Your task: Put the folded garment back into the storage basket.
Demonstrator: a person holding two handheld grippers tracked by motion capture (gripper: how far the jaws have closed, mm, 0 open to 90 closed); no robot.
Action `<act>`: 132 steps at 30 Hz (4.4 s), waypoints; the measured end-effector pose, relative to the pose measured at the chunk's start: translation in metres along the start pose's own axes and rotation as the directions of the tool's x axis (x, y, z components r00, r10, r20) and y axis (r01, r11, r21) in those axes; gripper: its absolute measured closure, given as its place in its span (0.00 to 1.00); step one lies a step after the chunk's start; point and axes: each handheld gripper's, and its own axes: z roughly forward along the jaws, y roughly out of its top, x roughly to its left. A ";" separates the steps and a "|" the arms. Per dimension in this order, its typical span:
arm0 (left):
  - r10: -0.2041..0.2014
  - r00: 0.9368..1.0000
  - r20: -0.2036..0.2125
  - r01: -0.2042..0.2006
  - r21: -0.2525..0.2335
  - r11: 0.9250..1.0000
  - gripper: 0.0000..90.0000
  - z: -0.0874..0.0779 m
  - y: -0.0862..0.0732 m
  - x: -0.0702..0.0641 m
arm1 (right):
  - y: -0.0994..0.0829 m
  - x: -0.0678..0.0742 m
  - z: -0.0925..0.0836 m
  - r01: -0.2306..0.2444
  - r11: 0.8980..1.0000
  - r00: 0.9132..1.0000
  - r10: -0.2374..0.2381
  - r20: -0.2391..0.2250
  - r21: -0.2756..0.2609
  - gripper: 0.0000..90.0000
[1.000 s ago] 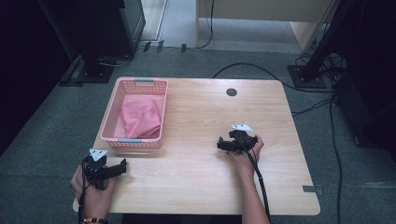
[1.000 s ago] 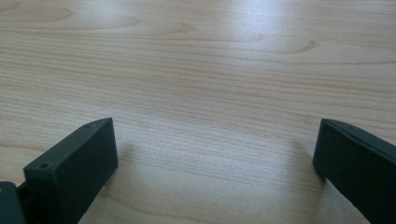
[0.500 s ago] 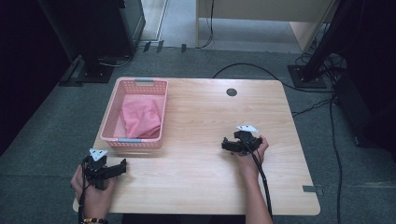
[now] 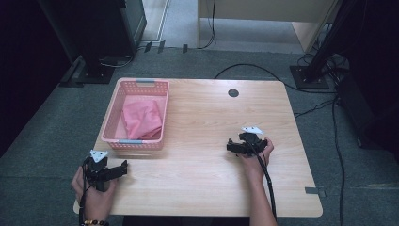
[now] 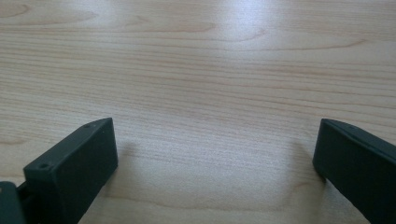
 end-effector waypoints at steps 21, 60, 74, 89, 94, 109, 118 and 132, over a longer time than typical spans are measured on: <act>0.000 1.000 0.000 0.000 -0.001 1.000 0.00 0.000 0.000 0.000 | -0.006 -0.024 -0.007 -0.026 1.000 0.999 0.026 0.025 -0.001 0.00; 0.001 1.000 0.000 -0.001 0.000 1.000 0.00 0.000 0.000 0.000 | -0.016 -0.053 -0.017 -0.056 0.998 0.997 0.056 0.055 -0.003 0.00; 0.001 1.000 0.000 -0.001 0.000 1.000 0.00 0.000 0.000 0.000 | -0.019 -0.062 -0.020 -0.067 0.998 0.996 0.067 0.065 -0.004 0.00; 0.001 1.000 0.000 -0.001 0.000 1.000 0.00 0.000 0.000 0.000 | -0.023 -0.072 -0.025 -0.081 0.997 0.994 0.081 0.077 -0.004 0.00; 0.001 1.000 0.000 -0.001 0.000 1.000 0.00 0.000 0.000 0.000 | -0.025 -0.076 -0.026 -0.083 0.997 0.993 0.084 0.082 -0.006 0.00; 0.000 1.000 0.000 0.000 0.000 1.000 0.00 0.000 0.000 0.000 | -0.028 -0.084 -0.029 -0.095 0.995 0.991 0.095 0.091 -0.007 0.00; 0.001 1.000 0.000 -0.001 0.000 1.000 0.00 0.000 0.000 0.000 | -0.030 -0.089 -0.031 -0.097 0.995 0.991 0.097 0.094 -0.006 0.00; 0.001 1.000 0.000 -0.001 0.000 1.000 0.00 0.000 0.000 0.000 | -0.033 -0.095 -0.034 -0.105 0.994 0.989 0.105 0.103 -0.006 0.00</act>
